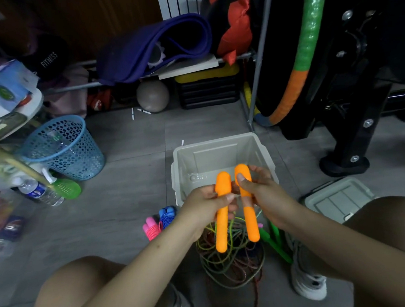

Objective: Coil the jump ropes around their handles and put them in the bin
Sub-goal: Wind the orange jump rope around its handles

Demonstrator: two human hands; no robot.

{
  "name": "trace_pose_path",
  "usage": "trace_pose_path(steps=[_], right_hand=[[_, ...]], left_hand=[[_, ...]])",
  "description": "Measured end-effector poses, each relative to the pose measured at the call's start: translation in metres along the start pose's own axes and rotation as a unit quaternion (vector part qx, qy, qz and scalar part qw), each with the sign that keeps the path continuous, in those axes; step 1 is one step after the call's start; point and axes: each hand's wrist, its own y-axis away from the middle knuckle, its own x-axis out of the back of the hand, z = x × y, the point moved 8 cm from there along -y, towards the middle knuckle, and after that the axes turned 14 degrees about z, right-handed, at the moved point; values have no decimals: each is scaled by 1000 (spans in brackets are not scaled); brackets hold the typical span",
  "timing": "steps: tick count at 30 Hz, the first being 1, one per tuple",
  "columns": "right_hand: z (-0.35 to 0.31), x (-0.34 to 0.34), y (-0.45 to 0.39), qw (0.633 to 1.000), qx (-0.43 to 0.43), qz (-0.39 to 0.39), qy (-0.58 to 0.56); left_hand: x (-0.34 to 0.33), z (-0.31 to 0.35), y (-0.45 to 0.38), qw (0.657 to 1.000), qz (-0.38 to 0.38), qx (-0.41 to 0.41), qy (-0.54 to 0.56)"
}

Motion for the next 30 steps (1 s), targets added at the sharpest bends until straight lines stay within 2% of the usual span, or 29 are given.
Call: trace_pose_path(steps=[3, 6, 9, 12, 19, 23, 30], right_hand=[[2, -11, 7, 998, -24, -57, -28], [4, -19, 10, 994, -35, -83, -62], [6, -24, 11, 992, -32, -110, -53], [4, -21, 9, 993, -30, -107, -49], [-12, -18, 5, 987, -24, -122, -101], [-5, -14, 2, 995, -14, -72, -60], [-11, -19, 2, 989, -29, -75, -126]], left_hand=[[2, 3, -5, 1000, 12, -12, 19], [1, 4, -6, 998, 33, -41, -37], [-3, 8, -6, 998, 1, -48, -38], [-6, 11, -5, 997, -54, -31, -39], [-14, 3, 2, 991, -119, 7, -60], [-19, -2, 5, 984, -159, 46, -72], [-20, -1, 7, 978, -182, 83, -63]])
